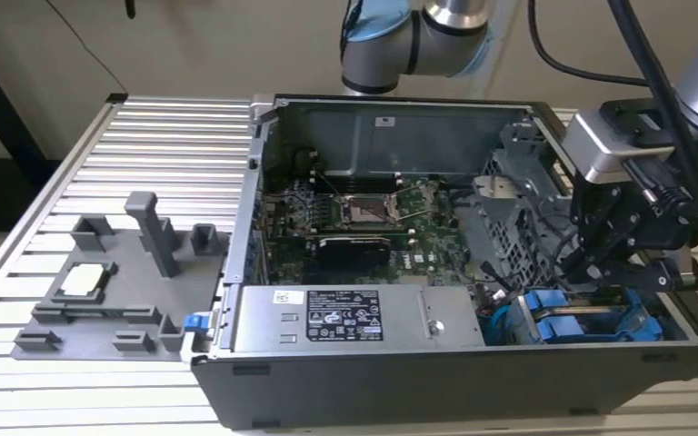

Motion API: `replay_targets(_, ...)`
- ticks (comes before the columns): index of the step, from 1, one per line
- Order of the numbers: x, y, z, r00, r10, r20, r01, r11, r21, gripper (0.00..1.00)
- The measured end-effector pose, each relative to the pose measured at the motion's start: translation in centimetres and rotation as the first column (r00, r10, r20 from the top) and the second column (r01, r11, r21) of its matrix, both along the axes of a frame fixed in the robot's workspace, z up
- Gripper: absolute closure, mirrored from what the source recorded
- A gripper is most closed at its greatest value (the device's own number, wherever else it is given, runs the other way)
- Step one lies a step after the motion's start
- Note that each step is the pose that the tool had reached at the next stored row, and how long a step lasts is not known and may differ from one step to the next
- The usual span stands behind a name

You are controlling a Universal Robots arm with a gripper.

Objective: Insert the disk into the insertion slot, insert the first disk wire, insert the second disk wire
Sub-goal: 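Insert the second disk wire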

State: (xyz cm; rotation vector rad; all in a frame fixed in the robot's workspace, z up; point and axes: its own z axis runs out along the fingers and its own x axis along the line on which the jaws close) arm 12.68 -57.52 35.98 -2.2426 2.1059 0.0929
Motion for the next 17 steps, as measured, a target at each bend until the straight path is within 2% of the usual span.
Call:
replay_targets(11, 0.76, 0.0, -0.66, 1.0, 0.0, 0.0, 0.0, 0.9999, -0.0129, 0.84)
replay_targets(17, 1.22, 0.0, -0.99, 1.0, 0.0, 0.0, 0.0, 0.9999, -0.0161, 0.84)
